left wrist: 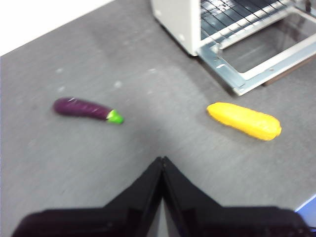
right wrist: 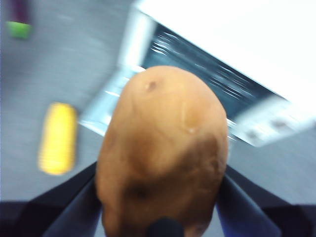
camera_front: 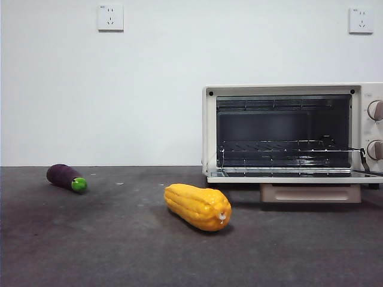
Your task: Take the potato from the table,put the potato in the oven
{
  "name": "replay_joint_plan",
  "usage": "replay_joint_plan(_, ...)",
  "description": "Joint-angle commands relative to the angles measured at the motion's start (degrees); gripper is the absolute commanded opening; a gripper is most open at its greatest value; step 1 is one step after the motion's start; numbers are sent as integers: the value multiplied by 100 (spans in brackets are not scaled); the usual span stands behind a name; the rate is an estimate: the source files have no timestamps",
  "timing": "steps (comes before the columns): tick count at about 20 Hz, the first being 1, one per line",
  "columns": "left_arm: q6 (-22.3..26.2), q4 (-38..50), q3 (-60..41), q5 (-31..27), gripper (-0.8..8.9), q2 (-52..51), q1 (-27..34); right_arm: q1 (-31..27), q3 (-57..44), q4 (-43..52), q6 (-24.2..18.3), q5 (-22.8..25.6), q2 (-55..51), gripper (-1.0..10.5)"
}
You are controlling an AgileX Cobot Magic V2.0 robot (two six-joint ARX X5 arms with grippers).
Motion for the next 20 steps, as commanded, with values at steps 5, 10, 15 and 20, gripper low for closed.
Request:
replay_joint_plan(5, 337, 750, -17, 866, -6, 778, -13, -350, -1904, -151, 1690, 1349, -881, 123)
replay_joint_plan(10, 483, 914, -17, 1128, -6, 1154, -11, -560, -2704, -144, 2308, 1663, -1025, 122)
replay_joint_plan(15, 592, 1049, -17, 1128, -6, 1410, -11, -743, -3495, 1606, 1403, 979, -1108, 122)
replay_joint_plan(20, 586, 1051, -17, 1130, -6, 1473, -11, -1368, -4170, 3659, 448, -92, -1058, 122)
